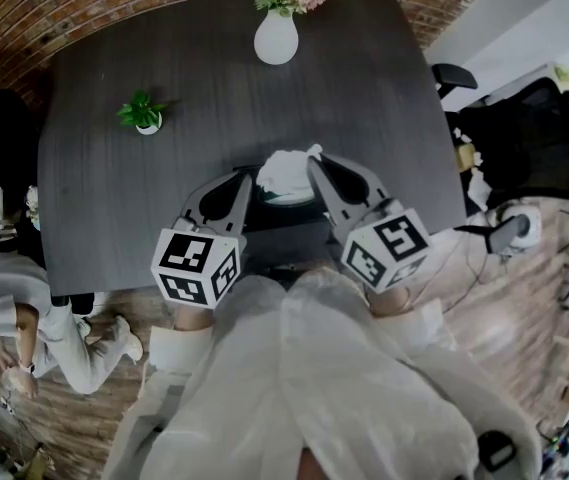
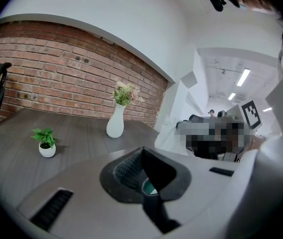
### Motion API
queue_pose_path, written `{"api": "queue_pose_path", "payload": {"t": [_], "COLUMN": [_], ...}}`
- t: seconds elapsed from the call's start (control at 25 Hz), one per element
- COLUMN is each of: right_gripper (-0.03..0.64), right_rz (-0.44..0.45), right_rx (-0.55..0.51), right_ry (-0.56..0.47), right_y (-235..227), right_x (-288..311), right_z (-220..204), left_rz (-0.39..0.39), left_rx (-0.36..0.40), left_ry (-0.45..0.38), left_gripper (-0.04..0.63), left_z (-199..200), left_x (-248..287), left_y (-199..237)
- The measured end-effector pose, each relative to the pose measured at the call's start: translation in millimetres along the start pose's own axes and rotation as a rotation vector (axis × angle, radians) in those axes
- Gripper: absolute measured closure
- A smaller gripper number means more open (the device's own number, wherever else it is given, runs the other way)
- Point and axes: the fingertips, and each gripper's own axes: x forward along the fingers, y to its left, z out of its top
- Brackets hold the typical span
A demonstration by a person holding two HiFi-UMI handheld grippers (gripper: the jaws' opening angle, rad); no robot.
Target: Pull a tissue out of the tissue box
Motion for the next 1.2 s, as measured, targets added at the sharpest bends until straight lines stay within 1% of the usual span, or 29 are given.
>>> {"api": "queue_pose_path", "payload": {"t": [0.32, 0.8, 1.2], "right_gripper": [0.603, 0.603, 0.603], "right_rz": [-0.005, 0.022, 0.020], "right_rx": [0.000, 0.005, -0.003], "right_ry": [-0.002, -0.006, 0.005], "right_y": [-1.2, 7.6, 6.7], "right_x": [-2.0, -1.8, -2.6], "right_z": [0.7, 1.9, 1.3], "left_rz": [-0.007, -0.011, -0.025], "left_rx": [0.004, 0.002, -0.004], "left_ry": [-0.009, -0.011, -0.008], "left_gripper": [0.591, 0.591, 0.591], "left_z": [1.1, 0.0, -0.4], "left_x": [-0.5, -2.0, -1.3], "left_y": [-0.9, -2.2, -4.8]}}
